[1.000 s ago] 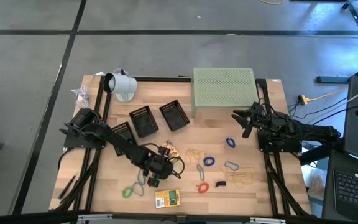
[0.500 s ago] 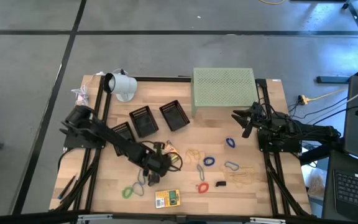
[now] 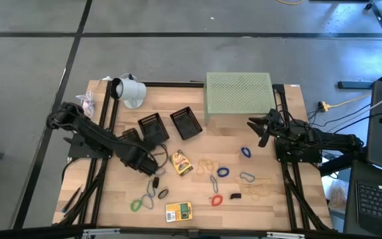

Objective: Pick & Place Office Desk Supplies
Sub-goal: Put the black rubber band into the left black basket, then put the blue rubber band into the left black basket

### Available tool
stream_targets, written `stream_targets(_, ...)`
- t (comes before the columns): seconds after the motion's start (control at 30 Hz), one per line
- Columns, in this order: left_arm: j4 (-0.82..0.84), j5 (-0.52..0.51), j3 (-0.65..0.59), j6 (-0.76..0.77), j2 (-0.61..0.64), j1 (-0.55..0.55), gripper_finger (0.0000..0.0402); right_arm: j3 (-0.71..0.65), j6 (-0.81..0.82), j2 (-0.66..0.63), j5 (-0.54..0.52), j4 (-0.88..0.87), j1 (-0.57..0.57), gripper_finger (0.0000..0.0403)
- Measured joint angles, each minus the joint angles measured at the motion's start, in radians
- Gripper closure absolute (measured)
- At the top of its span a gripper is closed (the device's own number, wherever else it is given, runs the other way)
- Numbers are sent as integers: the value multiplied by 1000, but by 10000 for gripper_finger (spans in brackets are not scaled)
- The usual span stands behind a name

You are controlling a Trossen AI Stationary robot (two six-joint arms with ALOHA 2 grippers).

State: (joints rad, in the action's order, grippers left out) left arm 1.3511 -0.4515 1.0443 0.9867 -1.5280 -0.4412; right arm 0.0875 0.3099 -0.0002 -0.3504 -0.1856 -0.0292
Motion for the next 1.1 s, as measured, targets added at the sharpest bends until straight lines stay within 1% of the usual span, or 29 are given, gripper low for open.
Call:
stream_targets(0.07, 14, 28, -30, 73, 8, 0, 394, 0, 0, 0, 0, 0, 0, 272)
stream_targets(0.13, 0, 77, -64, 121, 10, -1, 394, 0, 0, 0, 0, 0, 0, 272)
stream_targets(0.27, -23, 221, -140, 176, 1, -2, 394, 0, 5, 0, 0, 0, 0, 272)
stream_targets(0.33, -9, 267, -162, 220, -2, -2, 392, 0, 18, 0, 0, 0, 0, 272)
stream_targets(0.47, 1, 277, -164, 275, 2, -2, 374, 0, 23, 0, 0, 0, 0, 272)
stream_targets(0.8, 3, 284, -142, 283, 6, -2, 298, 0, 23, 0, 0, 0, 0, 272)
stream_targets(0.9, 3, 336, -137, 283, 6, 0, 289, 0, 23, 0, 0, 0, 0, 272)
stream_targets(1.0, -14, 371, -103, 283, 6, 9, 289, 0, 30, 0, 0, 0, 0, 272)
stream_targets(1.1, -50, 353, -42, 282, 6, 22, 292, 0, 31, 0, 0, 0, 0, 272)
